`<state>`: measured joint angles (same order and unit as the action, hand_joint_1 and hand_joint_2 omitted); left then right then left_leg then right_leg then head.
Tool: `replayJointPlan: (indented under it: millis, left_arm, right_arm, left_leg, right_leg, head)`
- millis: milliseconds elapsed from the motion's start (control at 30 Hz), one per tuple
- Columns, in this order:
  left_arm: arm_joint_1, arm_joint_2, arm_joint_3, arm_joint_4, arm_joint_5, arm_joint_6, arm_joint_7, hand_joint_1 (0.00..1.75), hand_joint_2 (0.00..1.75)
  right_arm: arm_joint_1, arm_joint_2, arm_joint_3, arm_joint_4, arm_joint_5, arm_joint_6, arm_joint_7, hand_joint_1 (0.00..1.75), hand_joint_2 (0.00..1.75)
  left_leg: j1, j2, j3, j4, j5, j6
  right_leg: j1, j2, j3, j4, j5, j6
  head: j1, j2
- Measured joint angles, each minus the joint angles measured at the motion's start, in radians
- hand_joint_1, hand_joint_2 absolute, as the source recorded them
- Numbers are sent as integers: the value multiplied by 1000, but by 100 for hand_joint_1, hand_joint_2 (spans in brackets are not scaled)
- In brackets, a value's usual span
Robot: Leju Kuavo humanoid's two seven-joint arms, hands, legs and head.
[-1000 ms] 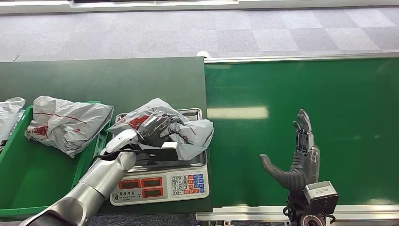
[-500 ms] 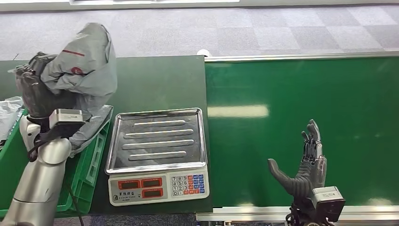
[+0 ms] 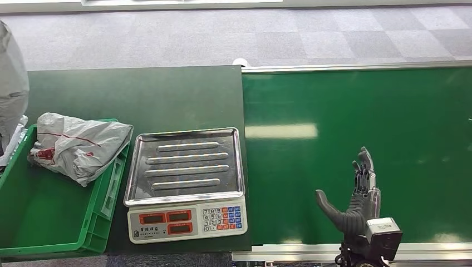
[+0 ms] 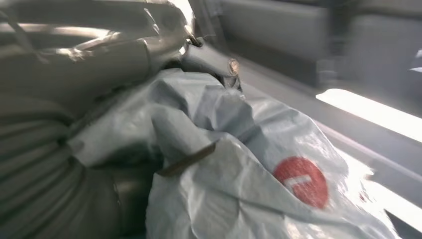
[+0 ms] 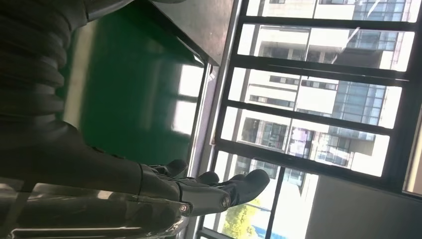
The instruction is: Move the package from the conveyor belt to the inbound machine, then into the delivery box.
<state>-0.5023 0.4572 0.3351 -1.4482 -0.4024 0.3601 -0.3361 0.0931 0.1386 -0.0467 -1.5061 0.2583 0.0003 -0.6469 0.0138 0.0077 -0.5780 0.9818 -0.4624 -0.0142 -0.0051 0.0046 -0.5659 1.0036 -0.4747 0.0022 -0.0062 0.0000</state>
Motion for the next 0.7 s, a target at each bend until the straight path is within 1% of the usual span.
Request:
replayJointPlan:
  millis: [67,133,200,267,367,500,633,700]
  left_arm:
    - [-27,45,57,58,82,-80,18,172,175]
    - [-36,88,110,99,151,-149,24,172,175]
    - [-17,121,158,113,209,-202,27,171,175]
    - [18,144,211,115,263,-248,35,171,175]
    - [66,160,271,113,300,-285,43,171,175]
    - [99,175,307,110,335,-323,56,170,175]
    - [144,194,339,106,461,-451,88,166,175]
    - [179,194,359,96,526,-529,93,163,175]
  right_arm:
    - [-2,7,-15,11,-4,1,1,0,175]
    - [-3,13,-34,20,-6,3,2,0,175]
    - [0,19,-52,27,-7,6,2,0,175]
    - [6,26,-74,33,-8,9,0,0,175]
    - [16,35,-102,37,-8,13,-3,0,175]
    - [20,45,-122,39,-8,18,-4,0,175]
    - [33,56,-151,39,-5,26,-7,0,175]
    - [41,64,-169,37,3,40,-9,0,175]
  left_leg:
    - [0,2,0,0,0,0]
    - [0,2,0,0,0,0]
    - [0,3,-1,0,-1,-1]
    - [0,3,-1,0,-1,-2]
    - [0,2,-2,0,-2,-2]
    - [0,1,-2,0,-2,-2]
    - [0,1,-2,0,-2,-2]
    - [0,1,-2,0,-2,-2]
  right_leg:
    - [0,1,-1,0,0,0]
    - [0,2,-1,0,0,0]
    - [0,2,-1,0,0,-1]
    - [0,3,-2,0,-1,-1]
    - [0,2,-2,0,-2,-1]
    - [0,1,-2,0,-2,-1]
    - [0,1,-2,0,-1,-1]
    - [0,2,-2,0,-1,-1]
  head:
    - [0,0]
    - [0,0]
    - [0,0]
    - [0,0]
    - [0,0]
    - [0,0]
    - [0,0]
    - [0,0]
